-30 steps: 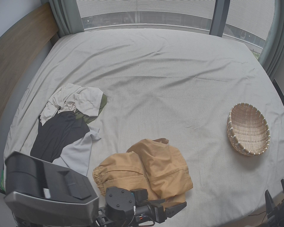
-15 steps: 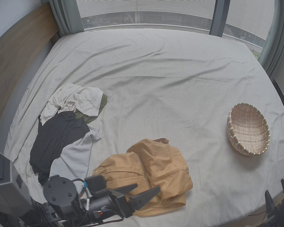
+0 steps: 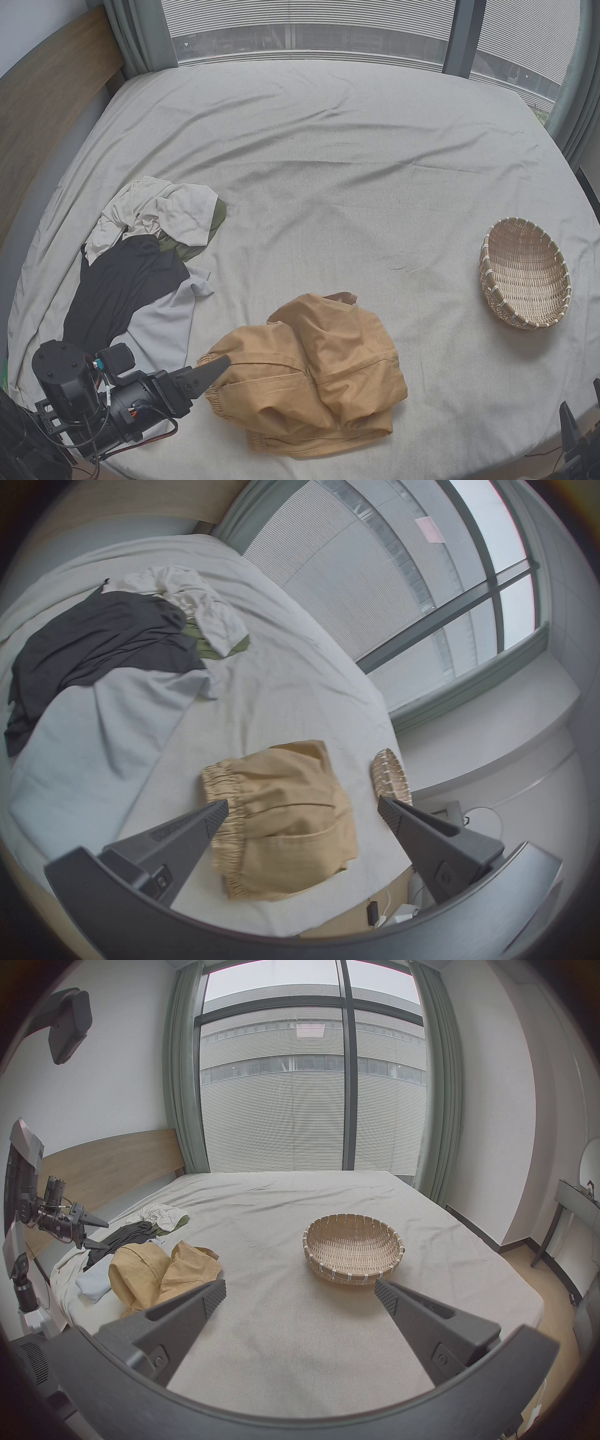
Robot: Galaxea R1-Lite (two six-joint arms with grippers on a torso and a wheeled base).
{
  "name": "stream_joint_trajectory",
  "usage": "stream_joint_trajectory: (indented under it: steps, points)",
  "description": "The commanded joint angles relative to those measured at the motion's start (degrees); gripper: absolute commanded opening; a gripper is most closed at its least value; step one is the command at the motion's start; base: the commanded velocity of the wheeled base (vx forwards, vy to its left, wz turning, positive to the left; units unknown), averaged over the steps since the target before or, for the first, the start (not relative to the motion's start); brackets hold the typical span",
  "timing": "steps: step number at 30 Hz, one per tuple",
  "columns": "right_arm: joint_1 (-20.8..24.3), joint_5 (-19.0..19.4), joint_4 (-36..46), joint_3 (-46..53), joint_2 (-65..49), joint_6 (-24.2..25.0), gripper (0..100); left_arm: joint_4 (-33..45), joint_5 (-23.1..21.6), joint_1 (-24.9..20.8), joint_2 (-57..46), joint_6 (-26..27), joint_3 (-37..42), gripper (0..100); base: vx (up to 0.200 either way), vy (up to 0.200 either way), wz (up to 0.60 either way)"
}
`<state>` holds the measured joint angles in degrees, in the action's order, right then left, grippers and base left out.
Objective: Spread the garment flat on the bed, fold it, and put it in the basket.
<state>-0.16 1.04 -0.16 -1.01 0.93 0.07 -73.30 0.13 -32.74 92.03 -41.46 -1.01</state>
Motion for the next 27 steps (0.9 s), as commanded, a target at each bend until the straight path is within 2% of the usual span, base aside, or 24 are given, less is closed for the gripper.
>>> stream_joint_trajectory:
  steps: [1, 6, 14, 22, 27]
  points:
    - [0.0, 0.0, 0.0, 1.0, -0.8, 0.0, 100, 3.1, 0.0, 2.3, -0.1, 0.1, 1.0, 100, 0.0, 0.0, 0.0]
    - [0.0, 0.0, 0.0, 1.0, -0.8, 0.0, 100, 3.1, -0.3, 2.3, 3.1, 0.0, 0.9, 100, 0.0, 0.0, 0.0]
    - [0.1, 0.0, 0.0, 1.0, -0.8, 0.0, 100, 1.8, -0.3, 2.2, 12.9, -0.1, -5.1, 100, 0.0, 0.0, 0.0]
    - [0.1, 0.0, 0.0, 1.0, -0.8, 0.0, 100, 1.4, -0.7, 1.1, 15.3, -0.4, -7.8, 100, 0.0, 0.0, 0.0]
    - [0.1, 0.0, 0.0, 1.0, -0.8, 0.0, 100, -4.7, -1.3, -0.6, 14.3, -1.8, -10.2, 100, 0.0, 0.0, 0.0]
